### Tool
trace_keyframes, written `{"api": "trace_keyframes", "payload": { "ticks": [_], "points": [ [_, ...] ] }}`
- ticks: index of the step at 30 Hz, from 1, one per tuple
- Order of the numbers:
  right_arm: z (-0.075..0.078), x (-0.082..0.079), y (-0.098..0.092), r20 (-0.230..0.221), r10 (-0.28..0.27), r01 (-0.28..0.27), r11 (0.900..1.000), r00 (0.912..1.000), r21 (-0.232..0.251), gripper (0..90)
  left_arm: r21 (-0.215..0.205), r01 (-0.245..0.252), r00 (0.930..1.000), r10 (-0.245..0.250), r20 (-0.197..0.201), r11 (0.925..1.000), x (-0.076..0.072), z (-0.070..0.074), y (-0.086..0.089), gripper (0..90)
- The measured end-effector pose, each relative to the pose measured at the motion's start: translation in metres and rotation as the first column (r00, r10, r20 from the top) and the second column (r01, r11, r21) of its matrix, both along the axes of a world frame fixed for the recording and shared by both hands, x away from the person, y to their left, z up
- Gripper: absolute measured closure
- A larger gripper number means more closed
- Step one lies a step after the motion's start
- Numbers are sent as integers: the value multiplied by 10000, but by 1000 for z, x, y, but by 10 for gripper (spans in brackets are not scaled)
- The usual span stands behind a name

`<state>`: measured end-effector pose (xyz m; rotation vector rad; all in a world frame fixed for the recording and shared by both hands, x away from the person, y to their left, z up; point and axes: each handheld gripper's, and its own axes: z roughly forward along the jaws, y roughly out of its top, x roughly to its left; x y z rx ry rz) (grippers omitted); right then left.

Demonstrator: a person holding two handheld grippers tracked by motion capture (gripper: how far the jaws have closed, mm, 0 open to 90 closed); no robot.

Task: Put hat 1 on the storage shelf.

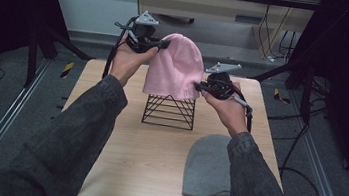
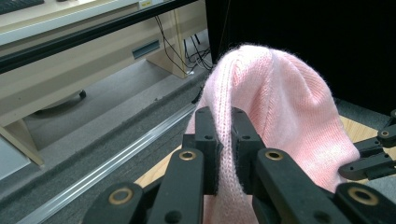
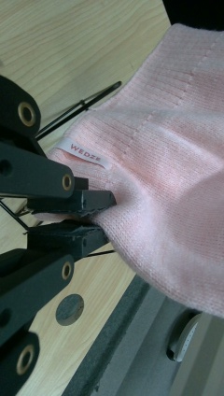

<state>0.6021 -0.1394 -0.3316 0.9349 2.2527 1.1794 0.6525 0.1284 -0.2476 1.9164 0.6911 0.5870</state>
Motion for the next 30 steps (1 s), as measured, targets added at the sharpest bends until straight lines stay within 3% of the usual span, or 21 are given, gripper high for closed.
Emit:
{"api": "trace_keyframes", "payload": {
  "ticks": [14,24,30],
  "points": [
    [-17,-12,-2,97,41,-40,9999,9999,-101,834,-258,331,9990,-322,325,9991,-20,-12,1,836],
    [-33,-19,0,27,148,-148,9997,9999,-209,833,80,438,9983,-440,376,9990,-34,-24,-1,833],
    [-46,-21,-2,-282,50,-57,9997,9996,-248,834,274,400,9985,-410,374,9988,-43,-32,-1,833]
  ]
}}
